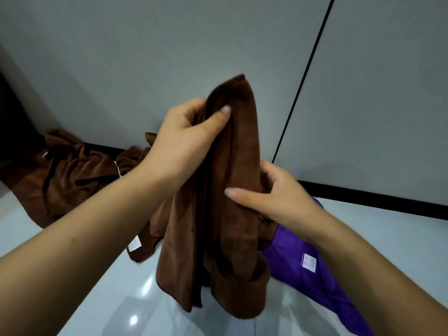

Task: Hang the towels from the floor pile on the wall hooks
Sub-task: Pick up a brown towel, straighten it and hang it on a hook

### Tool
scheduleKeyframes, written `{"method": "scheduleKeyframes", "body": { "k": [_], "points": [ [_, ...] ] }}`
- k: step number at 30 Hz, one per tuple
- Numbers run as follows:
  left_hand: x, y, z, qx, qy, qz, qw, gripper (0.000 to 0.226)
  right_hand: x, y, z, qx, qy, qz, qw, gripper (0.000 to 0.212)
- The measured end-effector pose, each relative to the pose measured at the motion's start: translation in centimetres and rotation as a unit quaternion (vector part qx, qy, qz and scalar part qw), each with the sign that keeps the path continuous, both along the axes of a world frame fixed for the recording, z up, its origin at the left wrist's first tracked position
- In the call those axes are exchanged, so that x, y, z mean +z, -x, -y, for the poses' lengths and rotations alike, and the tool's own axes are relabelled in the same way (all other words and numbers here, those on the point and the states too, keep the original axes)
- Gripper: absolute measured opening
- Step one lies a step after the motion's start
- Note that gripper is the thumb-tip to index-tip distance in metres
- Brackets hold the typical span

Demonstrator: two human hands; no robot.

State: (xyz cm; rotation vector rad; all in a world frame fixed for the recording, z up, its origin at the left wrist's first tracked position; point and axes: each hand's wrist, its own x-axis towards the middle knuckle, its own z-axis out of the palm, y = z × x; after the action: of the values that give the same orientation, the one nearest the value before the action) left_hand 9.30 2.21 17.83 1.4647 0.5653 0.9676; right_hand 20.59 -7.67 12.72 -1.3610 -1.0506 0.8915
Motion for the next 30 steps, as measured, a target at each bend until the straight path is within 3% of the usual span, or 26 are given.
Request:
{"method": "scheduleKeyframes", "body": {
  "k": [5, 8, 10, 15, 18, 23, 30],
  "points": [
    [1.0, 0.1, -0.4, 0.038, -0.013, 0.024, 0.999, 0.017, -4.4, 0.7, -0.8, 0.023, 0.074, 0.091, 0.993, 0.031],
    [1.6, 0.5, -0.9, 0.066, -0.006, 0.052, 0.996, 0.017, -7.3, 0.5, -0.7, 0.022, 0.144, 0.206, 0.968, 0.026],
    [1.8, 1.0, -1.6, 0.085, -0.005, 0.059, 0.995, 0.017, -8.4, 0.0, -0.3, 0.014, 0.175, 0.228, 0.958, 0.022],
    [0.8, 2.4, -3.6, 0.13, 0.011, 0.05, 0.99, 0.018, -9.2, -3.2, 0.7, -0.047, 0.141, 0.278, 0.949, 0.004],
    [-0.3, 3.6, -5.2, 0.164, 0.04, 0.044, 0.985, 0.017, -8.1, -5.3, 1.2, -0.102, 0.115, 0.284, 0.947, 0.02],
    [-2.6, 5.6, -7.2, 0.193, 0.095, -0.006, 0.977, 0.017, -4.7, -7.6, 1.3, -0.213, 0.042, 0.25, 0.944, 0.026],
    [-4.3, 7.2, -8.4, 0.185, 0.143, -0.033, 0.972, 0.015, -0.1, -7.2, 2.0, -0.267, -0.038, 0.036, 0.962, 0.011]
  ]
}}
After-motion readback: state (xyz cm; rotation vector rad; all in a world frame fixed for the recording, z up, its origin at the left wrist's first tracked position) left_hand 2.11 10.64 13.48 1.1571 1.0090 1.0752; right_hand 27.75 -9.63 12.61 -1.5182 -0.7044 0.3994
